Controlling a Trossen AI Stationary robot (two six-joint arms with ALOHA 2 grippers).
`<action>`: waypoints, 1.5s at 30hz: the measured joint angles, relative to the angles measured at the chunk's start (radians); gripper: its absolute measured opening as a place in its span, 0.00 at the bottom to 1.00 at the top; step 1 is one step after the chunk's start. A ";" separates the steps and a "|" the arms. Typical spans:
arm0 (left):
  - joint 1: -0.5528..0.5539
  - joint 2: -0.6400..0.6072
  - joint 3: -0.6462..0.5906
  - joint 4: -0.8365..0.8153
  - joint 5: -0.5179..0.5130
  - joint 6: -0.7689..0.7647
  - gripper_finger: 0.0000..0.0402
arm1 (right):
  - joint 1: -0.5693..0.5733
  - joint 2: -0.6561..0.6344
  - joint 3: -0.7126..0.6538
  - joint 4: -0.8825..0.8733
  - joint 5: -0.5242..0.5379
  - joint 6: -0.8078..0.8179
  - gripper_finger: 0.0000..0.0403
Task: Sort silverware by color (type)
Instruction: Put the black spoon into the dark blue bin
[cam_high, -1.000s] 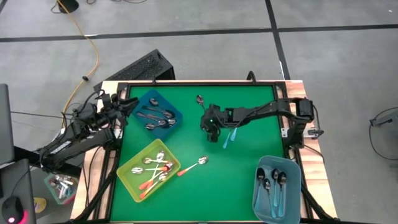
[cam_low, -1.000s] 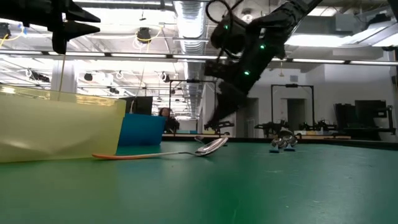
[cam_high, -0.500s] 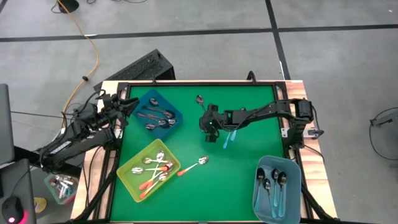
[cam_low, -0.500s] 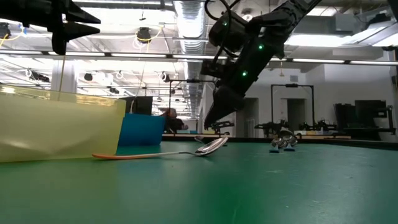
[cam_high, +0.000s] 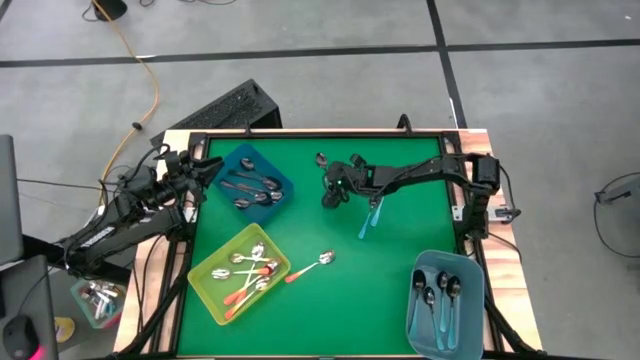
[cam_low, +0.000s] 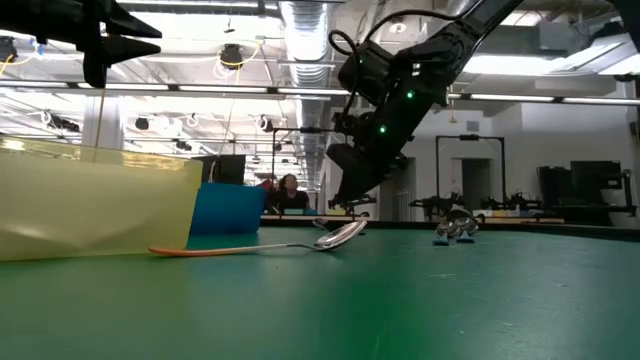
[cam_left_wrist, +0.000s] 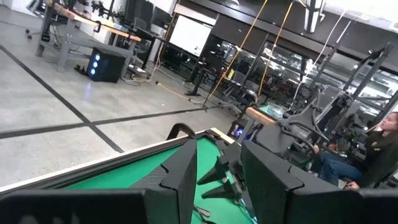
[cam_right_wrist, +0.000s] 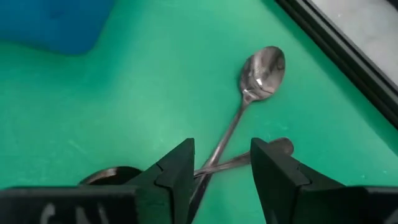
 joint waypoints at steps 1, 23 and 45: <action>0.000 0.000 0.000 0.000 0.000 0.000 0.27 | -0.006 0.000 0.000 0.000 -0.008 -0.001 0.41; 0.000 0.000 0.000 -0.001 0.000 -0.001 0.27 | 0.122 -0.001 0.000 -0.007 -0.206 -0.290 0.41; 0.000 0.000 0.000 -0.027 0.001 -0.009 0.27 | 0.151 0.139 0.003 0.033 0.014 -0.301 0.39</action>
